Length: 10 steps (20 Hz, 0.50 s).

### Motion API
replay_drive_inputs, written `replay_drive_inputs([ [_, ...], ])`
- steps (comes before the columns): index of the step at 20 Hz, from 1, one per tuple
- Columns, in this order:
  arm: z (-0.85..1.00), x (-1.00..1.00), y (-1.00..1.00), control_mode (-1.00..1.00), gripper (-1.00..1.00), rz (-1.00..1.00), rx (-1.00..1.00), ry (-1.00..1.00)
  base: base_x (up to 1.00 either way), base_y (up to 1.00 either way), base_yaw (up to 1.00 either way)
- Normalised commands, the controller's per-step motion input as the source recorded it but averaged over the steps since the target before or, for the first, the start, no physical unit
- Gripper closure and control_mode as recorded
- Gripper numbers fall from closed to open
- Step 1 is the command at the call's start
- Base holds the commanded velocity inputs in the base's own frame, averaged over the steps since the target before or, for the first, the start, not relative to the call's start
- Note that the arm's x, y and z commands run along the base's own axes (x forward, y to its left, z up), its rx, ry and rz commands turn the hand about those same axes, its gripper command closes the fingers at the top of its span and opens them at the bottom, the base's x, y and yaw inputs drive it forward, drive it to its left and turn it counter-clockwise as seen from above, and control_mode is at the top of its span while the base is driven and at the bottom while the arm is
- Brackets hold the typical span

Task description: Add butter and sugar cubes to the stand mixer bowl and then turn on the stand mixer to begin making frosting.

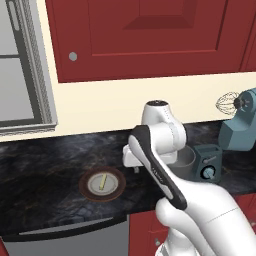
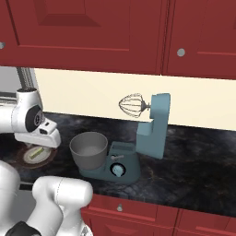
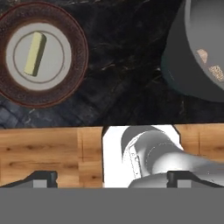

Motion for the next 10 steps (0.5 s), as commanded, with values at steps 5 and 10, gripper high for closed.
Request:
replay_drive_inputs([
  [5, -0.13, 0.03, 0.41, -1.0, -1.0, -0.04, 0.03, -0.02, 0.0, 0.0, 0.0],
  [10, -0.25, 0.17, 0.42, -1.0, -1.0, -0.09, 0.01, -0.04, 0.0, 0.0, 0.0],
])
